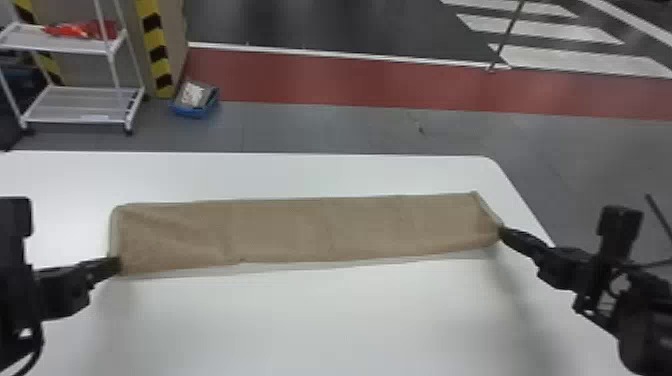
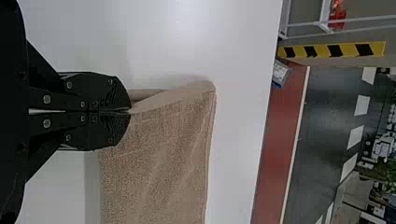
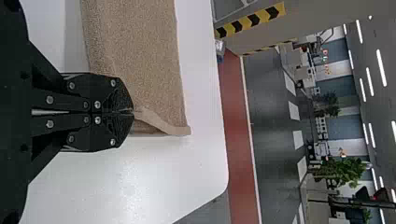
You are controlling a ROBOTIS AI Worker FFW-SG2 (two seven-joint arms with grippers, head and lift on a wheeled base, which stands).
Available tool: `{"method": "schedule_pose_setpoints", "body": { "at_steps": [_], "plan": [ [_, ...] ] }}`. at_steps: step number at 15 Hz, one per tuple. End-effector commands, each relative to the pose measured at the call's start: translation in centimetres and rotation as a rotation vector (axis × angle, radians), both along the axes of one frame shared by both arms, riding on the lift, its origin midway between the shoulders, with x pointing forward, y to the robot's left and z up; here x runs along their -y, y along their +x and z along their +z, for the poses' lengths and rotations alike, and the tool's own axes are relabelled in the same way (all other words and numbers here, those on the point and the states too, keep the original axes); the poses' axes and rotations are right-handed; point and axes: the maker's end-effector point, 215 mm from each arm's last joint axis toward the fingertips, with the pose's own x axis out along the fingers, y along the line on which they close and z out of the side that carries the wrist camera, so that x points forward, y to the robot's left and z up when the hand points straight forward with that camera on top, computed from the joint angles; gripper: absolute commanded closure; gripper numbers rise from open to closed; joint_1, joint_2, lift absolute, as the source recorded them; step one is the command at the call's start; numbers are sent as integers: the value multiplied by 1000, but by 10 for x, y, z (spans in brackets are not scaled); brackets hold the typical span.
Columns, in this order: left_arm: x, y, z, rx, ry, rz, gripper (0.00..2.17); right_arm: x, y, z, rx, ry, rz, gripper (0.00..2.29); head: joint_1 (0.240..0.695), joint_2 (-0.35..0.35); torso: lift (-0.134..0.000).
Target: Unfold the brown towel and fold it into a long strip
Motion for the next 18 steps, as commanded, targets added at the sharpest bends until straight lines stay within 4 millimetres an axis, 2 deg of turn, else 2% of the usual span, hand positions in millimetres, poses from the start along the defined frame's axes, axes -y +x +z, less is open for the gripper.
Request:
{"method": "schedule_pose_setpoints", "body": {
  "at_steps": [1, 4, 6, 9, 11, 13, 16, 17, 18],
  "plan": [
    [5, -7, 6, -17, -56, -11, 2064, 1, 0, 0, 1, 2, -4, 1690, 695, -187, -123],
    [-7, -5, 16, 4, -41, 14, 2064, 0, 0, 3, 7, 3, -2, 1690, 695, -196, -123],
    [-27, -8, 27, 21, -19, 52, 2064, -3, -12, 7, 7, 21, 0, 1690, 695, -187, -123],
    [-54, -25, 22, -20, -27, 102, 2061, -11, -28, 11, 15, 45, -1, 1693, 695, -157, -123],
    [-63, -39, 21, -52, -25, 119, 2061, -14, -38, 7, 0, 75, -3, 1690, 695, -138, -123],
    [-63, -49, 20, -68, -17, 117, 2061, -22, -49, 5, -1, 75, 2, 1690, 695, -123, -123],
    [-60, -49, 23, -64, -9, 109, 2047, -26, -56, 1, -15, 77, 5, 1690, 695, -110, -123],
    [-56, -48, 22, -66, -7, 101, 1983, -27, -57, 1, -17, 76, 6, 1690, 695, -108, -123],
    [-55, -47, 22, -63, -1, 100, 1787, -27, -58, -1, -22, 82, 4, 1679, 695, -108, -123]
  ]
}}
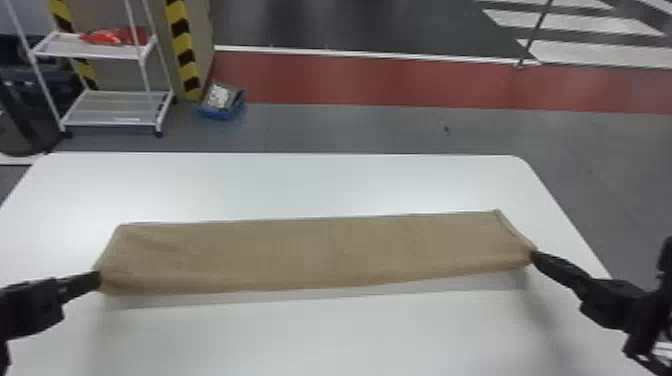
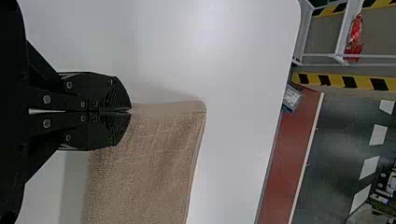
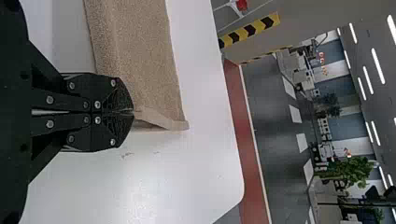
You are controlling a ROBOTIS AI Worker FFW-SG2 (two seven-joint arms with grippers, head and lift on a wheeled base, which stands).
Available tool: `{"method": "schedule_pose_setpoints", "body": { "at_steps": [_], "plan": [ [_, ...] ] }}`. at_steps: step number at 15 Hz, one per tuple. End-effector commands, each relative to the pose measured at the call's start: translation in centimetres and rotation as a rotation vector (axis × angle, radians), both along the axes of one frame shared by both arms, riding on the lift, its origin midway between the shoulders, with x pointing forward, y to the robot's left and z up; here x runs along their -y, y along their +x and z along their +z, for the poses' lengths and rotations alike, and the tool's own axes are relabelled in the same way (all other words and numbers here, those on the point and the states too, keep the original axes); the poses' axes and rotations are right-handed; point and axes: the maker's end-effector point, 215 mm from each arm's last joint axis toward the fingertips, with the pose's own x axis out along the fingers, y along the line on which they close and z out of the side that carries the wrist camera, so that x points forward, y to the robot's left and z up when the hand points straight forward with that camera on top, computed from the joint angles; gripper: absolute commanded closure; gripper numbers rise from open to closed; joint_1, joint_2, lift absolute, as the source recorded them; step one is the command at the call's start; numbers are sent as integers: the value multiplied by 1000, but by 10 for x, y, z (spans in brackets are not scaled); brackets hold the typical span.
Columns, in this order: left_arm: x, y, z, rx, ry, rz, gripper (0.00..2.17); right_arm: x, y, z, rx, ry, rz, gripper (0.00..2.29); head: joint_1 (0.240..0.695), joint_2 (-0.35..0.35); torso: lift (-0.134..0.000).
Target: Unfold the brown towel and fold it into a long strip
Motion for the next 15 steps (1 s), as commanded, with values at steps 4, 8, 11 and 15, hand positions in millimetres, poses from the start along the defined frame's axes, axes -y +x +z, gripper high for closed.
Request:
{"method": "schedule_pose_setpoints", "body": {
  "at_steps": [4, 8, 11, 15],
  "plan": [
    [-2, 6, 6, 51, 50, 10, -2, -3, -5, -1, -1, 10, -5, 29, 695, -112, -123],
    [-14, 31, 46, 240, 145, 48, 39, -3, 4, 26, 24, -8, -7, 26, 695, -99, -123],
    [22, 47, 61, 314, 147, -6, 39, -38, 24, 50, 64, -36, 40, 29, 695, -87, -123],
    [95, 56, 77, 432, 213, -86, 39, -107, 40, 57, 81, -68, 94, 46, 695, -84, -123]
  ]
}}
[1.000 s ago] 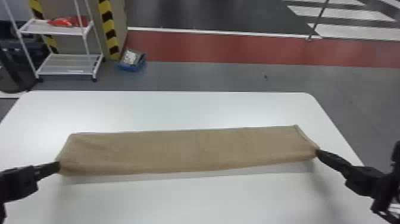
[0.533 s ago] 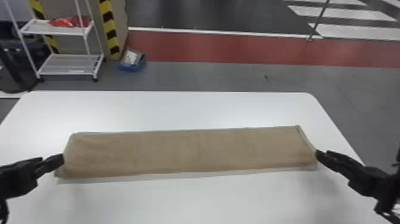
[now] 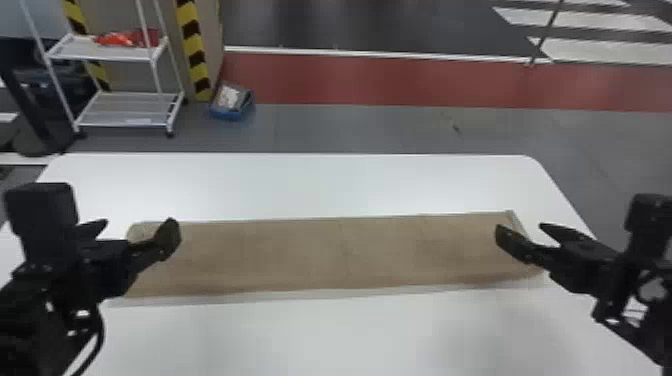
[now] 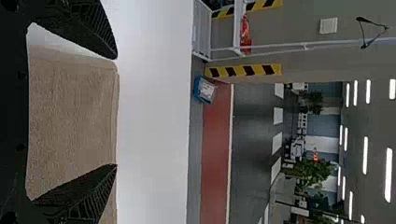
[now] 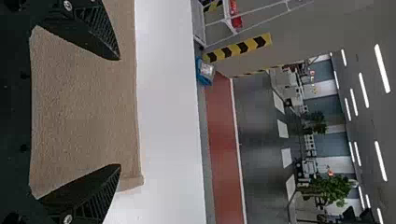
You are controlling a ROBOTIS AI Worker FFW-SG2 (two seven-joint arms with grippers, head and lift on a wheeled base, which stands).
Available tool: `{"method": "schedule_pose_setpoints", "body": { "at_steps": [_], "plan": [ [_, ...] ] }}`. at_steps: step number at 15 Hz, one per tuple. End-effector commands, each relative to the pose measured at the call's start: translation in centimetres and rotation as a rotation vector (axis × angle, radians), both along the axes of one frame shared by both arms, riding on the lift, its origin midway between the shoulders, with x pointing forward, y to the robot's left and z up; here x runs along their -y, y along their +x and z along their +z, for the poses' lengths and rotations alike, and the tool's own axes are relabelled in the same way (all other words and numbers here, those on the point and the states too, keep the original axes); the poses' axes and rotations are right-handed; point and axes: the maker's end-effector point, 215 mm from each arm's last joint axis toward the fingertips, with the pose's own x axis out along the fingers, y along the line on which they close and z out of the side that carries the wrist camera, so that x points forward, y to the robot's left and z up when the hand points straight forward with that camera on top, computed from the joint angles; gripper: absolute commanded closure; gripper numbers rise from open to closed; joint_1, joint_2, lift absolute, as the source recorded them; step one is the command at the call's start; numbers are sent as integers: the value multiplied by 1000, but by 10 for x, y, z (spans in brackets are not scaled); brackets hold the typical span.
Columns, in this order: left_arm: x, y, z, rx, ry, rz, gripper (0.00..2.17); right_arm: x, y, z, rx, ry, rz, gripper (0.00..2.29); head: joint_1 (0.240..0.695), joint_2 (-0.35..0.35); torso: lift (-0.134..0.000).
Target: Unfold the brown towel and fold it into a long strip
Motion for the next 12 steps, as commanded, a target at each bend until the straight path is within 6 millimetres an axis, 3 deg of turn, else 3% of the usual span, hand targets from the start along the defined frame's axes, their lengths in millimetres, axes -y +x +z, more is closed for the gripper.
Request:
{"method": "schedule_pose_setpoints", "body": {
  "at_steps": [1, 2, 5, 7, 10, 12],
  "plan": [
    [46, 7, 23, 122, 31, -57, 39, -35, 7, 5, 25, 2, 42, 46, 695, -82, -123],
    [63, 9, 35, 190, 41, -70, 39, -50, 12, 14, 65, 0, 65, 46, 695, -82, -123],
    [101, 9, 34, 220, 35, -110, 39, -98, 18, 41, 217, -49, 130, 46, 695, -89, -123],
    [119, 10, 44, 288, 38, -122, 39, -116, 15, 45, 280, -85, 109, 46, 695, -87, -123],
    [127, 9, 51, 380, 51, -105, 39, -140, 0, 60, 386, -85, 95, 46, 695, -86, -123],
    [119, 1, 57, 428, 50, -90, 39, -143, -17, 68, 438, -86, 92, 53, 695, -69, -123]
  ]
}}
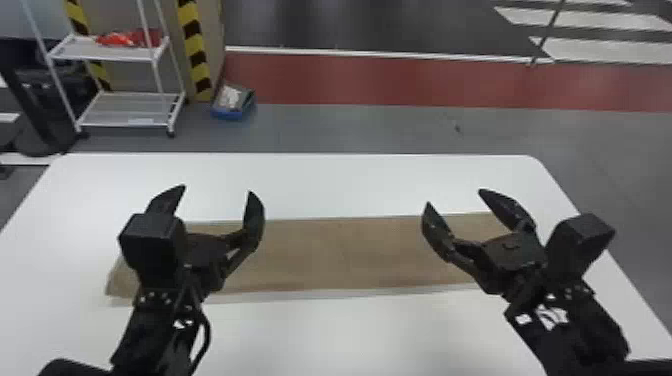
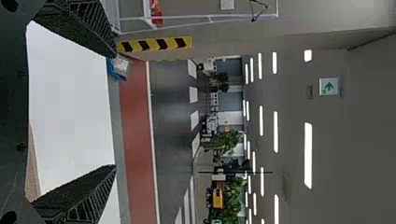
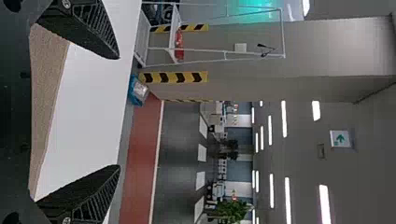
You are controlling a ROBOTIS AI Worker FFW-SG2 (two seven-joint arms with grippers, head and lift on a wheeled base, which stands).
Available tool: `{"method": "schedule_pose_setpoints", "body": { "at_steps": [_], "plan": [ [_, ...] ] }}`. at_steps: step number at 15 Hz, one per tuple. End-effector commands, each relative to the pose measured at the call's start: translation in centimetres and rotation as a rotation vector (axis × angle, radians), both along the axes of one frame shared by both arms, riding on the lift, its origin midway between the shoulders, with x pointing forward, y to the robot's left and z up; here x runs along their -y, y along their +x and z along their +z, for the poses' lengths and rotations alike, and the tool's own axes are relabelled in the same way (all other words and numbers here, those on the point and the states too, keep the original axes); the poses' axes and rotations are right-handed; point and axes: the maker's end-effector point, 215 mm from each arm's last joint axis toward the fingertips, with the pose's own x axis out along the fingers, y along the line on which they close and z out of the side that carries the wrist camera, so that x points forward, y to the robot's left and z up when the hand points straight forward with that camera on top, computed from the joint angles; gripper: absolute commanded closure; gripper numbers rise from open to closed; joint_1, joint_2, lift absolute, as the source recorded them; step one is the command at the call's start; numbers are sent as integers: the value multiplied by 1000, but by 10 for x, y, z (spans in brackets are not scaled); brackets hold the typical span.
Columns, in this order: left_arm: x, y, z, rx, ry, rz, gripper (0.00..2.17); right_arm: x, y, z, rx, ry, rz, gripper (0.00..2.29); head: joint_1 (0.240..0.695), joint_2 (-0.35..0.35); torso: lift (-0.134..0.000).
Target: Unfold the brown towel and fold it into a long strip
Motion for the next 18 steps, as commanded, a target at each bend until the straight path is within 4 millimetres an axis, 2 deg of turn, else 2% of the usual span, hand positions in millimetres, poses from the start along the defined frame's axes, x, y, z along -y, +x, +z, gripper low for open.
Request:
{"method": "schedule_pose_setpoints", "body": {
  "at_steps": [1, 5, 8, 9, 12, 18],
  "plan": [
    [-9, -8, 8, 58, -3, 18, 39, -2, -19, 5, 41, 1, 0, 53, 695, -64, -123],
    [-56, -18, 5, 66, 9, 79, 39, 15, -46, -1, 27, 34, -27, 53, 695, -43, -123],
    [-93, -21, 5, 61, 13, 118, 36, 37, -55, -4, 16, 76, -54, 53, 695, -19, -123],
    [-101, -24, 5, 58, 14, 127, 33, 38, -56, -3, 16, 86, -53, 63, 695, -14, -123],
    [-104, -27, 12, 67, 7, 129, 53, 38, -55, -1, 19, 91, -55, 66, 695, 5, -123],
    [-83, -27, 12, 58, -3, 93, 70, 39, -53, -5, 9, 94, -59, 66, 695, -4, -123]
  ]
}}
